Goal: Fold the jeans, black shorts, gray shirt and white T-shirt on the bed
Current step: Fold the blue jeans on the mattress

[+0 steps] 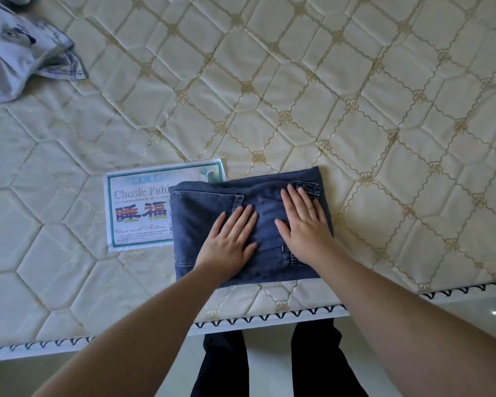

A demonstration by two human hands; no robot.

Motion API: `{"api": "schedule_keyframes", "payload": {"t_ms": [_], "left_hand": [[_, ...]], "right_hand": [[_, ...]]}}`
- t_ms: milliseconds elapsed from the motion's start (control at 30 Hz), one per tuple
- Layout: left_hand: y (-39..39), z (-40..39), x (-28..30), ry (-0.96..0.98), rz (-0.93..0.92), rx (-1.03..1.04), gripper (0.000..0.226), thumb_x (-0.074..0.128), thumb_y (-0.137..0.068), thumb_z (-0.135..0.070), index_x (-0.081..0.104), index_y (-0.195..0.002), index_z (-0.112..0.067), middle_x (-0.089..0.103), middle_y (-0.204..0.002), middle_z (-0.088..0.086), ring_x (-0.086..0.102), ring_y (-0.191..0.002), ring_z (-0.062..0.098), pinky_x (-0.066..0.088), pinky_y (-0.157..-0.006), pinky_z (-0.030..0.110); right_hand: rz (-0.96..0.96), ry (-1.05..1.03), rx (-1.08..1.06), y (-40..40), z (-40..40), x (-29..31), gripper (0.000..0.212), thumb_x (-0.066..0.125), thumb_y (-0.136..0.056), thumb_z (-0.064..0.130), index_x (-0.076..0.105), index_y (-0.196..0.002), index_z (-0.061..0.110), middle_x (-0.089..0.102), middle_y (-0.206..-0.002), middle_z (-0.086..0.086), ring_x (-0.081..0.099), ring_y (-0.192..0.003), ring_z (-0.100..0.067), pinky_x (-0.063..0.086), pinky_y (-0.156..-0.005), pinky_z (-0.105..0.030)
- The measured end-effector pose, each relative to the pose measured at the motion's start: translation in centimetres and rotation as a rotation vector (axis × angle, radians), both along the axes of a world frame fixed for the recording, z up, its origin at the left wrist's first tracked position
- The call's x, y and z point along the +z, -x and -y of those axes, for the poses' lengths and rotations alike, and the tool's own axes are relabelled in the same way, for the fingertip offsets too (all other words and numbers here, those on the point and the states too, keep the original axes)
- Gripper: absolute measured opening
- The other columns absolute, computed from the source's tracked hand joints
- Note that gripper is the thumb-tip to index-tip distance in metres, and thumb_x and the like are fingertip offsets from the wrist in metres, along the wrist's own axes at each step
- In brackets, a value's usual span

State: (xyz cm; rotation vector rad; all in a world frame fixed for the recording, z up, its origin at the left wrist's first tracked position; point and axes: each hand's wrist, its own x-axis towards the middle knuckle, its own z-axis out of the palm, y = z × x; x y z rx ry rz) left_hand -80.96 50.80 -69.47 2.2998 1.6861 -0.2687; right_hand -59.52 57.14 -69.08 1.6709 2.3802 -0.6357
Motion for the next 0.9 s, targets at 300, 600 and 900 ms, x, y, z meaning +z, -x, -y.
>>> {"api": "schedule_keyframes", "payload": {"t_ms": [300,600,900], "left_hand": [[0.0,0.5,2.5,-0.034,0.047,0.11,0.06,0.025,-0.102,-0.042,0.014,-0.156,-0.018,0.01,-0.164,0.001,0.01,-0.15,0.015,0.007,-0.122,0.043],[2.3,5.7,1.2,-0.062,0.032,0.157,0.06,0.019,-0.103,-0.046,0.012,-0.157,-0.021,0.008,-0.164,0.0,0.011,-0.151,0.017,0.006,-0.122,0.047],[2.7,3.8,2.3,0.068,0.064,0.173,0.059,0.017,-0.101,-0.049,0.016,-0.155,-0.027,0.01,-0.163,-0.003,0.009,-0.151,0.016,-0.001,-0.121,0.041]], "right_hand": [[0.041,-0.075,-0.082,2.3,0.5,3.2,0.064,0.036,-0.101,0.036,0.011,-0.156,0.014,0.004,-0.164,-0.003,0.001,-0.151,-0.019,0.003,-0.122,-0.041],[0.012,-0.122,-0.066,1.7,6.4,1.4,0.063,0.037,-0.1,0.043,0.023,-0.155,0.015,0.011,-0.163,-0.004,0.009,-0.15,-0.02,0.013,-0.121,-0.045],[-0.127,-0.101,-0.118,0.2,3.8,3.5,0.069,0.054,-0.095,0.044,0.029,-0.152,0.016,0.025,-0.159,-0.003,0.023,-0.147,-0.021,0.016,-0.119,-0.046]]}}
